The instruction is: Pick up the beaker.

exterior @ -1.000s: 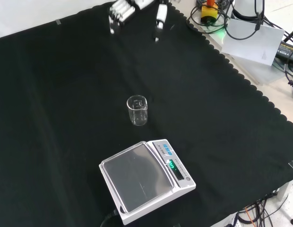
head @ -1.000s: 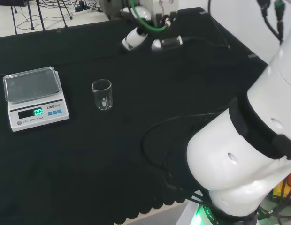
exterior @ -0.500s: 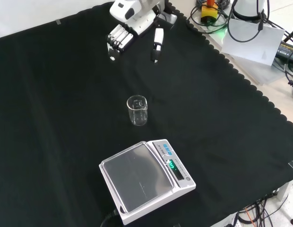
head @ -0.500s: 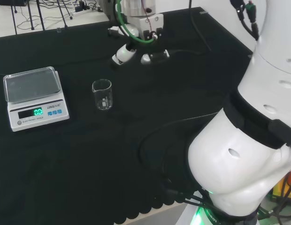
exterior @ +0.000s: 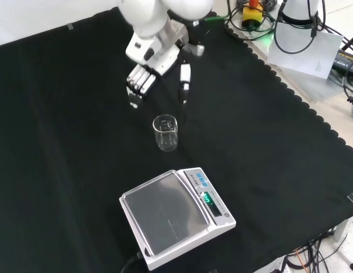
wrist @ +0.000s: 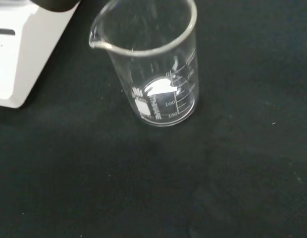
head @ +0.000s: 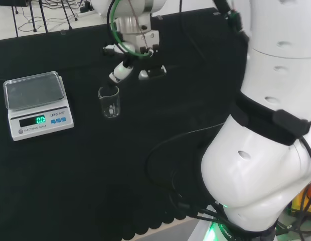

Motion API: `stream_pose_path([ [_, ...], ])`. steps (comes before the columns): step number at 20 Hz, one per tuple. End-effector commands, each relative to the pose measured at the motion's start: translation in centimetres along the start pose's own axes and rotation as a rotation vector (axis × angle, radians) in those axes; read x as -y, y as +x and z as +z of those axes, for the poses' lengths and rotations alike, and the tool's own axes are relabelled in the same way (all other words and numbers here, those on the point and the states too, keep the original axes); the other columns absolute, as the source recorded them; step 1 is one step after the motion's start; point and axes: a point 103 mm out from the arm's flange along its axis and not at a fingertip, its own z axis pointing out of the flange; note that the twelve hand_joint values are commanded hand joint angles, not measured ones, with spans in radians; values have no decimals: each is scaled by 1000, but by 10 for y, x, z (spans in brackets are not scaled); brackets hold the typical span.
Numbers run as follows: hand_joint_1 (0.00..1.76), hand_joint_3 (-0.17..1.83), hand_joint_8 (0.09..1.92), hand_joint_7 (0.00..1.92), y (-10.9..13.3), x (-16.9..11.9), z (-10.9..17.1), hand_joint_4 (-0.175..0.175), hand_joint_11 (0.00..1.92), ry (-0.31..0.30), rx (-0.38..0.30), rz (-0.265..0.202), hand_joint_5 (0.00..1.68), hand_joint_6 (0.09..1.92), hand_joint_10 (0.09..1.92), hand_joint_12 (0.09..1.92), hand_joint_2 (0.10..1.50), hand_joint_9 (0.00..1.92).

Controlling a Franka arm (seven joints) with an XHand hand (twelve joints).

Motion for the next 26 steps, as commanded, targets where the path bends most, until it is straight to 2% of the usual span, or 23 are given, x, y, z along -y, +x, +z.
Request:
stream_pose_path([
  [1,677,-132,442,0,-3,-43,26,54,0,25,-36,-33,0,87,802,969,890,0],
  [8,676,-131,435,0,-4,-49,41,55,0,67,-38,-35,0,87,797,962,890,0],
  [14,674,-130,430,0,1,-42,44,55,0,81,-21,-56,0,87,793,954,890,0],
  [26,671,-128,421,0,5,-48,72,56,0,139,-24,-54,0,87,792,939,890,0],
])
